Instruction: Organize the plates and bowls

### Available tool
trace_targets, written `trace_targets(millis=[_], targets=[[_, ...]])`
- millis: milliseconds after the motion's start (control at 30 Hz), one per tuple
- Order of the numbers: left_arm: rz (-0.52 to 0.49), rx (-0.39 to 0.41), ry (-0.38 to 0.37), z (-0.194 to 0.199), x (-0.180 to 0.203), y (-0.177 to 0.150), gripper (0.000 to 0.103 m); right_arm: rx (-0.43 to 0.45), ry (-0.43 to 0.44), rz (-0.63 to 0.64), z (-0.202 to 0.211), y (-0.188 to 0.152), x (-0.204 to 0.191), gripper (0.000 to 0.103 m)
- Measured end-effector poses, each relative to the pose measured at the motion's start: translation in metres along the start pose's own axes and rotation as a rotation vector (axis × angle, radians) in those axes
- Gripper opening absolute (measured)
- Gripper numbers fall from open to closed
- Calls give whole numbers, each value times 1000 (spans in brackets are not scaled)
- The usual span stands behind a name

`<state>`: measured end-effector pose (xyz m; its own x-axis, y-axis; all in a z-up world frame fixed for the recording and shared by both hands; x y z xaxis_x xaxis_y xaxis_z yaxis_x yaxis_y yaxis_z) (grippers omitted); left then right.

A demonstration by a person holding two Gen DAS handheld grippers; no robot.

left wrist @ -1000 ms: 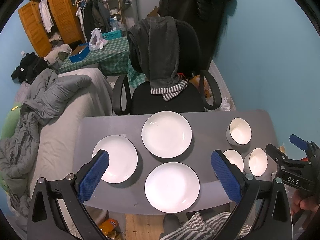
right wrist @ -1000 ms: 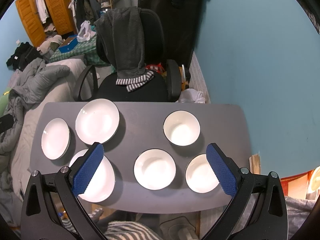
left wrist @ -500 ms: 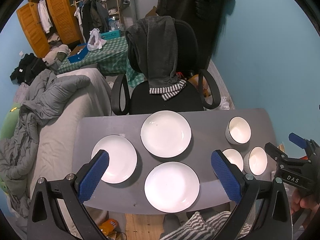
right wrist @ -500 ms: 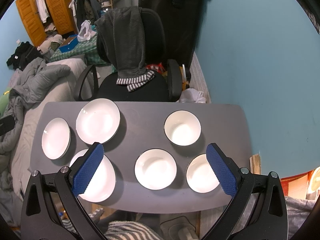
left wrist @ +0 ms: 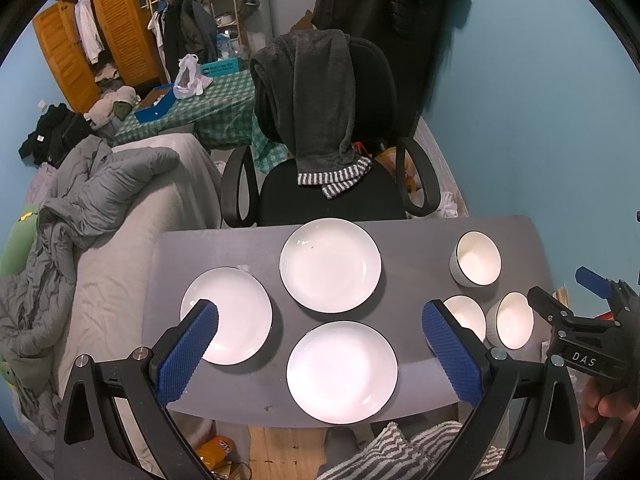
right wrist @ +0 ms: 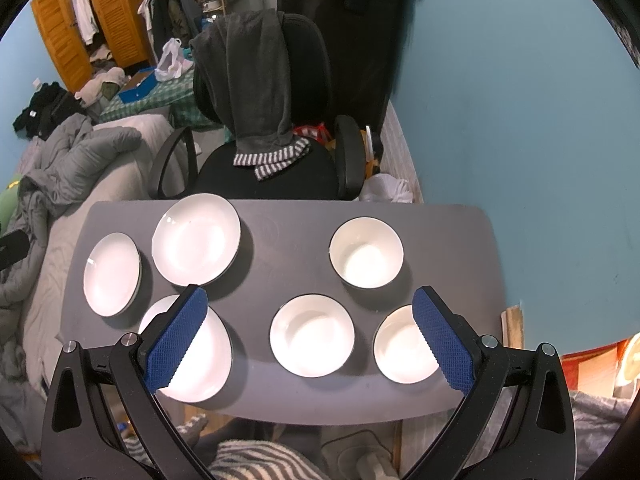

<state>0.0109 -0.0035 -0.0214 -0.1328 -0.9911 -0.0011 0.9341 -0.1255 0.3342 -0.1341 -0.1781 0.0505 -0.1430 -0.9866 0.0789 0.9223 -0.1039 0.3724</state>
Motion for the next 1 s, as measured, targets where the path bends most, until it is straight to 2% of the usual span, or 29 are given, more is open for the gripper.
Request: trace_targets(millis=[1000], targets=[[20, 8, -25, -1, -7, 1, 103, -2, 3, 13, -3, 4, -4, 101]])
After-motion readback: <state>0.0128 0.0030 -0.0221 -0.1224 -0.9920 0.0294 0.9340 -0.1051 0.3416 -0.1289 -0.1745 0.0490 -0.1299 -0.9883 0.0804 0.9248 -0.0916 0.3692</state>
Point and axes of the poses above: each gripper's, at about its wrist camera, not at the fingertips, and z roughly against the way its jaws point, x to its right, y to its top, the point moved 3 cm from there along -z, roughly the way its jaws point, and after that the axes turned 8 degrees about -x, right-handed, at the moved point
